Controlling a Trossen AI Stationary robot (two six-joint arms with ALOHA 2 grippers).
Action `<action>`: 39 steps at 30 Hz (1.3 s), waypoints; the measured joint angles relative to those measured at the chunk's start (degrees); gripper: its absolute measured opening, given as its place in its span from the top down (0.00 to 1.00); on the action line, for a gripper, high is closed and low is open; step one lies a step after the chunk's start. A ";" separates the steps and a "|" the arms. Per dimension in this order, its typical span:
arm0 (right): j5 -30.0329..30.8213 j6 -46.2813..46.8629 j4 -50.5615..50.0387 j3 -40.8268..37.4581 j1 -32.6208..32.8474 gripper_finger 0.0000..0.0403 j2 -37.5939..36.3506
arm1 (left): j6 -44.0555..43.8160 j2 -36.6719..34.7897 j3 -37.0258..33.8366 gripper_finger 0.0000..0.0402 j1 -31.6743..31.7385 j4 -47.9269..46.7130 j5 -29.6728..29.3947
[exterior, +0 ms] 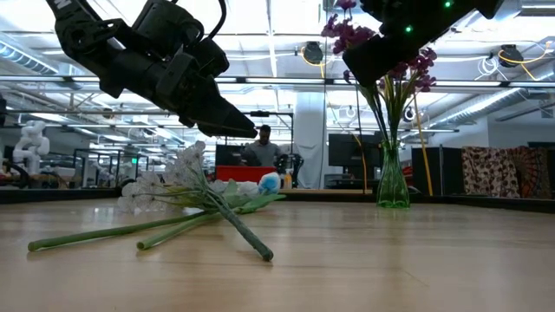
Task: Sort flowers into vase by color
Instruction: Put the violet flower into the green vase
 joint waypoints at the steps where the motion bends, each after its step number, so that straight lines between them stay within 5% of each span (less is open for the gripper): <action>1: -0.14 0.05 -0.01 0.00 -0.01 0.99 0.00 | 0.00 0.00 0.00 0.50 -0.02 0.00 0.00; 39: -2.60 9.23 -6.93 0.00 -1.05 1.00 -0.02 | 0.00 0.00 0.00 0.50 0.00 -0.04 0.02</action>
